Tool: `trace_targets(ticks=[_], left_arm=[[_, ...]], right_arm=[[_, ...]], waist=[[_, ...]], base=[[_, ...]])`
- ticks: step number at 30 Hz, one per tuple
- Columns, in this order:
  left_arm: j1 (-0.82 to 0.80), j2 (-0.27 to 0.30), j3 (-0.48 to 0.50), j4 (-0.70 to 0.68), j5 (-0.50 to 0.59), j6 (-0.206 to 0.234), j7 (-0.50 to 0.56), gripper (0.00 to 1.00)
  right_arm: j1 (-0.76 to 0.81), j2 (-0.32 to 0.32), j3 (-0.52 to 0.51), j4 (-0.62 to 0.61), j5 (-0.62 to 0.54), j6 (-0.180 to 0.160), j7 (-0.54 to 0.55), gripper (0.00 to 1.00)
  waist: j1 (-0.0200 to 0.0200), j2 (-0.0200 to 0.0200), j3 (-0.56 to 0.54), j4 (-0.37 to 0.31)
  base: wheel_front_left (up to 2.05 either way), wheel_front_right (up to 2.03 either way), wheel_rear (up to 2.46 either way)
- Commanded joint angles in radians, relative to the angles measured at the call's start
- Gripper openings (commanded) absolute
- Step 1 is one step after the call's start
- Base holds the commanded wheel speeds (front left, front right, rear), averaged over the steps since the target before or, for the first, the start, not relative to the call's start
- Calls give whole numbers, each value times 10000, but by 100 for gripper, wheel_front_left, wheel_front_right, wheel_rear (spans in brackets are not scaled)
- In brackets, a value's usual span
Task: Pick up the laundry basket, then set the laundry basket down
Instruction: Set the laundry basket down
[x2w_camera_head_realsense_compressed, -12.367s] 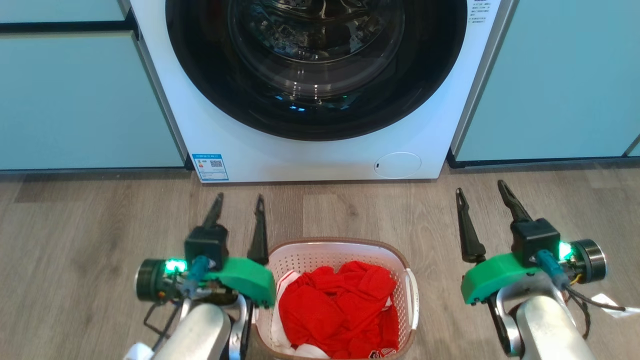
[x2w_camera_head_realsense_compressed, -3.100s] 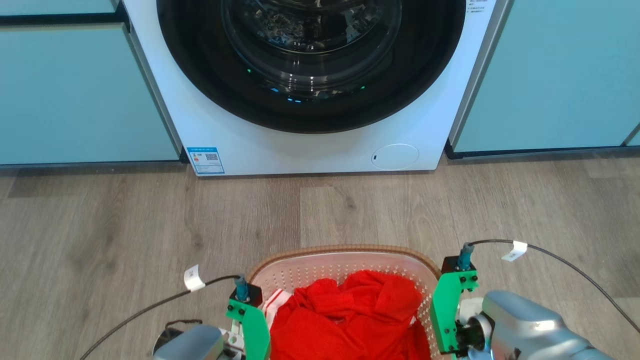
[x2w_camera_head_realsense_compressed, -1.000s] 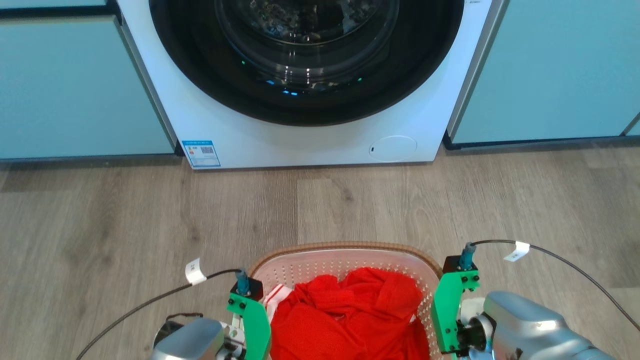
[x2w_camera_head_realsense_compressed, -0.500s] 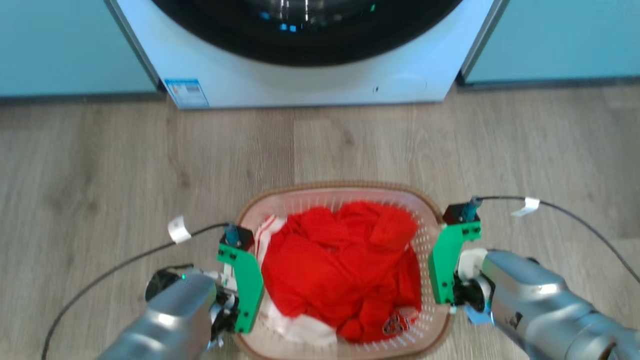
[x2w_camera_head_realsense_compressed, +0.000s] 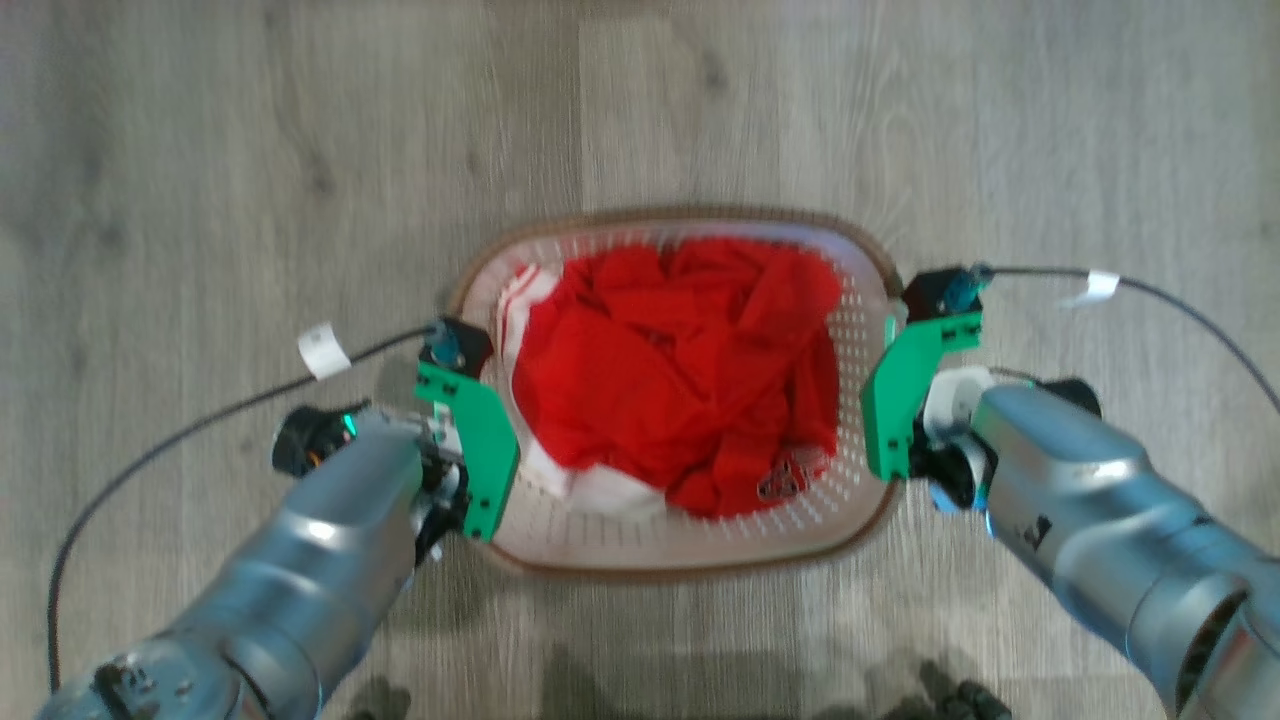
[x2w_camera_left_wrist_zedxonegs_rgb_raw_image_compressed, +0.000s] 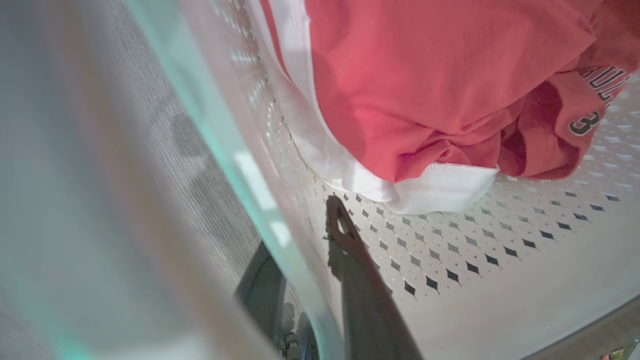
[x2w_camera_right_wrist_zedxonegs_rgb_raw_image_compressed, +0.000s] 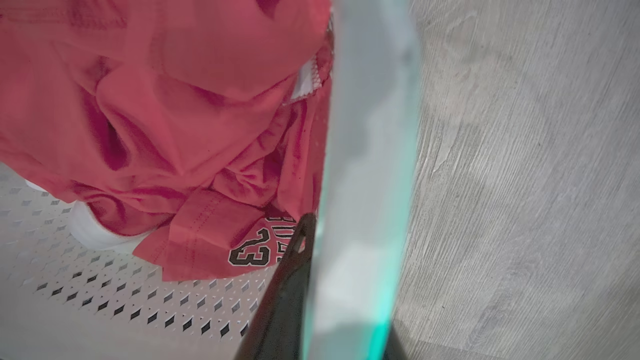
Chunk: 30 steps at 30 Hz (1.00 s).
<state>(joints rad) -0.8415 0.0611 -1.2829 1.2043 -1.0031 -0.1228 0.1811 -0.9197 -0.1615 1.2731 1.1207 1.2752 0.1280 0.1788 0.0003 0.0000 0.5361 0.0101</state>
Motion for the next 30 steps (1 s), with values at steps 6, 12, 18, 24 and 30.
trace_targets(ticks=[6,12,18,24,30], left_arm=[[-1010,-78,26,-32,306,-79,-370,0],[-1660,-97,30,185,347,-79,-887,0],[-2062,-105,42,354,304,-79,-1303,0],[-2223,-106,50,411,239,-78,-1573,0],[-2318,-107,46,379,275,56,-1790,0]], right_arm=[[-643,276,-21,186,-181,27,-655,0],[-1037,461,-39,455,-283,27,-1246,0],[-1302,636,-25,688,-437,27,-1768,0],[-1506,763,-12,860,-544,27,-2105,0],[-1641,832,-5,1005,-567,27,-2322,0]], waist=[[-3,0,1787,26],[-3,0,2657,-3],[-3,0,3275,-6],[-3,0,3569,19],[-3,0,3685,69]], base=[[0,0,0],[0,0,0],[0,0,0],[0,0,0],[0,0,0]])
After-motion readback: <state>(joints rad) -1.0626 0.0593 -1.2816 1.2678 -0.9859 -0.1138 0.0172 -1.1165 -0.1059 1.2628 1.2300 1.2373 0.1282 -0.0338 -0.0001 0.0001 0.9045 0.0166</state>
